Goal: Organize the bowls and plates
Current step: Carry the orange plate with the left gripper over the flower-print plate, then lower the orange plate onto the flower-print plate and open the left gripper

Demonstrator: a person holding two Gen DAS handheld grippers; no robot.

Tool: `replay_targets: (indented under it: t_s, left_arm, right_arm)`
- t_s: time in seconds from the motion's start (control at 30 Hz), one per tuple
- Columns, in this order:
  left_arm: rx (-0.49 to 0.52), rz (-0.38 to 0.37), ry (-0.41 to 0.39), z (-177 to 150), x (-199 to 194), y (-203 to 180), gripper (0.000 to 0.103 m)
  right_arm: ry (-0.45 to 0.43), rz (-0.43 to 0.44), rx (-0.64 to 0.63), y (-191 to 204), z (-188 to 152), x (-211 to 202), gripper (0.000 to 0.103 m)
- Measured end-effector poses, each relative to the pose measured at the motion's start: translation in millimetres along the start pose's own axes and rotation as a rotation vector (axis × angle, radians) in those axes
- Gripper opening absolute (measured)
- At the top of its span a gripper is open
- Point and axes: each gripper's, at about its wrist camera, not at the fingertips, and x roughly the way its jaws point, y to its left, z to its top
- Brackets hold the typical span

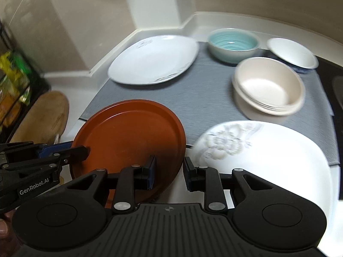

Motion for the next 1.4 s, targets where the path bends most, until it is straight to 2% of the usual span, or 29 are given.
replay_targets:
  t_s: [0.2,0.33,0.7,0.9,1.1,1.23,1.4]
  left_arm:
    - [0.101,-0.076,-0.017,1,1,-39,0.016]
    - [0.154,-0.12,0.006,3,10,-65,0.016]
    - [0.264,-0.178,0.058,1,45,-126,0.016]
    - [0.239,-0.192,0.115,0,60,-129,0.016]
    - [0.21,-0.185,0.127,0,62,-123,0.021]
    - [0.178,-0.182,0.106,5,55,-111,0.021]
    - [0.147,-0.17,0.065,11,43,-94,0.022]
  right_arm:
    - [-0.047,-0.048,0.088,-33,-20,-27,0.029]
    - [-0.069,-0.082,0.151,-57,-36,-39,0.029]
    - [-0.081,-0.164,0.268,-104,-67,-54,0.029]
    - [-0.058,-0.187,0.25,-113,-67,-53,0.03]
    - [-0.035,-0.229,0.204,-108,-70,-51,0.034]
    - [-0.042,-0.227,0.207,-110,-72,-54,0.037]
    - [-0.121,-0.26,0.225,-116,-78,-71,0.037]
